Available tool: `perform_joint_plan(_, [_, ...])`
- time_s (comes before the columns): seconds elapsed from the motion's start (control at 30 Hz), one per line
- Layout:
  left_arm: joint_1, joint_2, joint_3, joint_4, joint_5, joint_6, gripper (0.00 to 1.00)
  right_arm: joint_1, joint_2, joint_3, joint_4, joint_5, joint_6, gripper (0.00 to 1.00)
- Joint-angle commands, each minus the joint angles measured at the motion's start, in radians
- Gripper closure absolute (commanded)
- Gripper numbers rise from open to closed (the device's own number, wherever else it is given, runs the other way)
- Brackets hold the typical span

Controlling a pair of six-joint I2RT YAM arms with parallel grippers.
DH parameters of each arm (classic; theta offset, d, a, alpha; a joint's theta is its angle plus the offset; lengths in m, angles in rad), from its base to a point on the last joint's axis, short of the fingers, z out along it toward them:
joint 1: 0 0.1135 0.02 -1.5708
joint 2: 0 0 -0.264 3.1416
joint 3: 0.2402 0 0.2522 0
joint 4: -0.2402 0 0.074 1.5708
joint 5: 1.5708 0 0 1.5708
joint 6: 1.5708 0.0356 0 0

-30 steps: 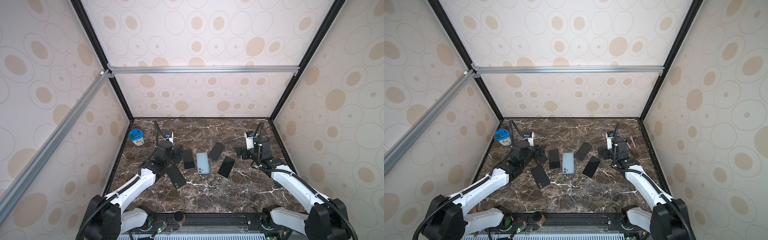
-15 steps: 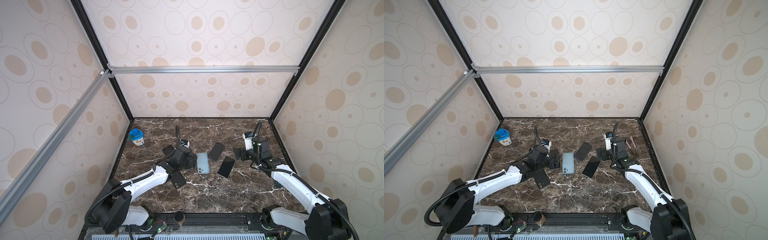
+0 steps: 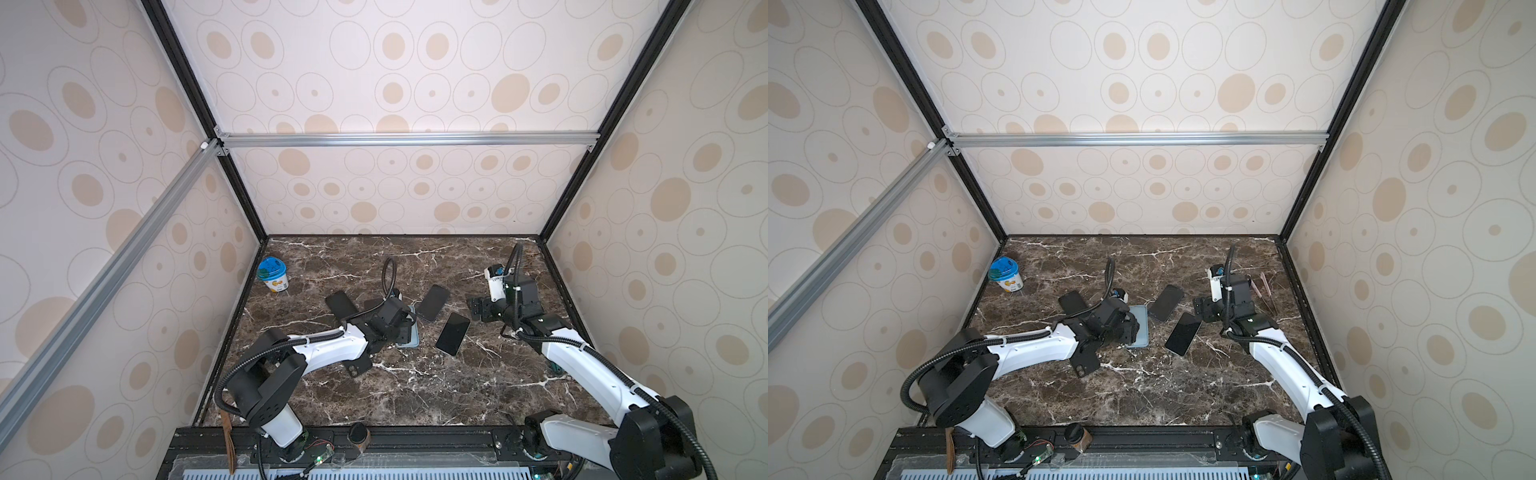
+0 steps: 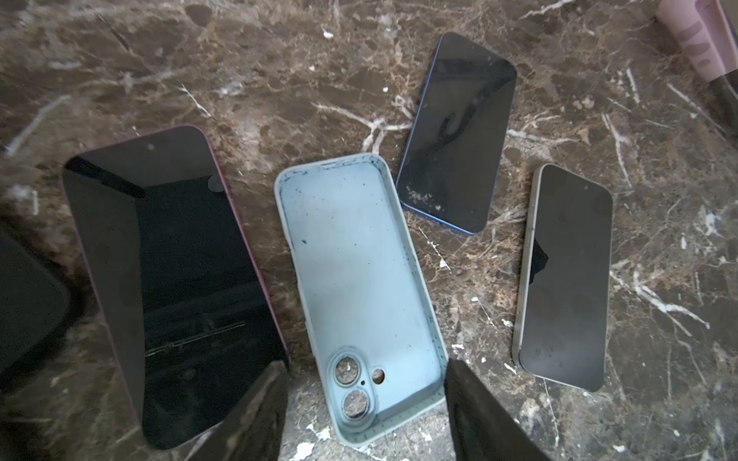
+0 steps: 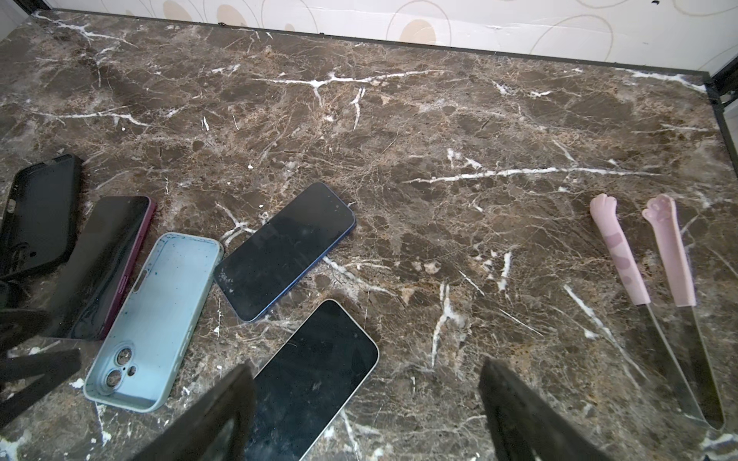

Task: Put the phone into the phone case

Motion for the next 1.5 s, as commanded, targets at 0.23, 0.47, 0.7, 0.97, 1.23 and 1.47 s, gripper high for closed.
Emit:
perform_joint_plan(0.23, [-0.031,0.124,0.081,-0.083,-0.068,-0.027,0.52,0.005,0.019,0.015,-0.016,-0.020,0.023,0.10])
perform_joint_plan(0.47, [-0.031,0.172,0.086,-0.082,-0.071,-0.015,0.56,0.006,0.040,0.037,-0.051,-0.020,0.013,0.10])
perform_joint_plan(0.7, [-0.031,0.205,0.090,-0.089,-0.082,0.011,0.63,0.006,0.010,-0.003,-0.047,-0.026,0.039,0.11])
perform_joint_plan(0.97, [-0.028,0.213,0.104,-0.166,-0.143,0.084,0.77,0.006,0.008,-0.013,-0.056,-0.049,0.041,0.11])
perform_joint_plan(1.23, [-0.024,0.223,0.118,-0.213,-0.152,0.247,0.98,0.005,0.022,-0.002,-0.084,-0.089,0.040,0.12])
perform_joint_plan(1.47, [-0.028,0.185,0.103,-0.216,-0.141,0.362,1.00,0.006,0.032,0.010,-0.122,-0.138,0.057,0.14])
